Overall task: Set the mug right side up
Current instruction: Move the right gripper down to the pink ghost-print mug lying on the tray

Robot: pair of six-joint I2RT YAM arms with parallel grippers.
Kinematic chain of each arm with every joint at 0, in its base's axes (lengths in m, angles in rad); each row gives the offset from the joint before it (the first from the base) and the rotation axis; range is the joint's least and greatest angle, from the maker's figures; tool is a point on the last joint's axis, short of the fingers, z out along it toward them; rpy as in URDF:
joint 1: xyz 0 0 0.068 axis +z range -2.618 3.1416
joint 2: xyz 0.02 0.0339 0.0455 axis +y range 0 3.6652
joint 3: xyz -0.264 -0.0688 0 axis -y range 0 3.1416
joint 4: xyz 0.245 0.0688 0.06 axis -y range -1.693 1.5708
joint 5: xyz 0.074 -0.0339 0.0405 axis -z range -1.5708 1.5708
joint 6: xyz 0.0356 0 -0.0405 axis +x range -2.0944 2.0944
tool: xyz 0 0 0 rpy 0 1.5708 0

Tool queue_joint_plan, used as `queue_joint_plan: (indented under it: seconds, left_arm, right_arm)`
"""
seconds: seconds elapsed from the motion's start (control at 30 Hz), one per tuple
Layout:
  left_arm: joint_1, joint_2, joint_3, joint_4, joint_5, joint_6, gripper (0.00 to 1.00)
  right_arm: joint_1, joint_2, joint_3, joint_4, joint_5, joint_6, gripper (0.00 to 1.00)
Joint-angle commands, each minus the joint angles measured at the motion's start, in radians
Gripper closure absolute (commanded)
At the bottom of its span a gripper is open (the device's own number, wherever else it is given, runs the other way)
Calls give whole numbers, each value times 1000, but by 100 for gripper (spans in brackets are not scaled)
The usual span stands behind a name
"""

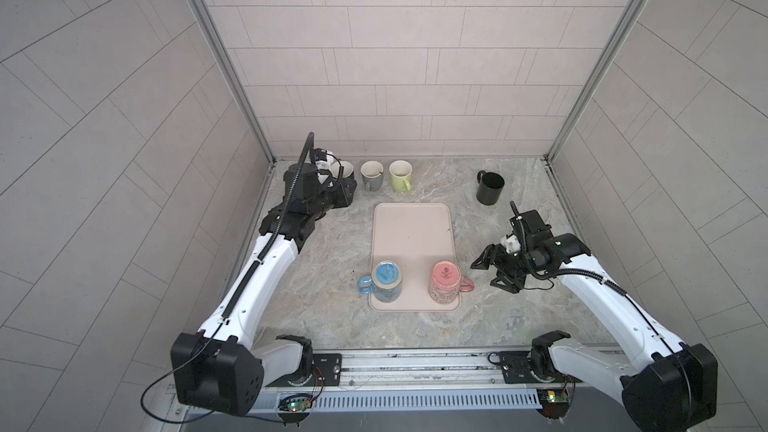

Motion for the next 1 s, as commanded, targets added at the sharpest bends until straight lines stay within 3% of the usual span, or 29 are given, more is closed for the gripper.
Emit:
queue_joint_plan:
  seconds: [0.0,0.3,0.97]
  left_arm:
    - [5,-29,-15,9,5,-18,63]
    - [5,0,-9,25,25,-52,64]
    - [5,14,12,-34,-7,-11,64]
  right_arm:
    - [-22,0,-26,24,-105,150,27]
    - [-55,164,-85,113,-270,221,28]
    - [-56,357,-76,244,-292,303,34]
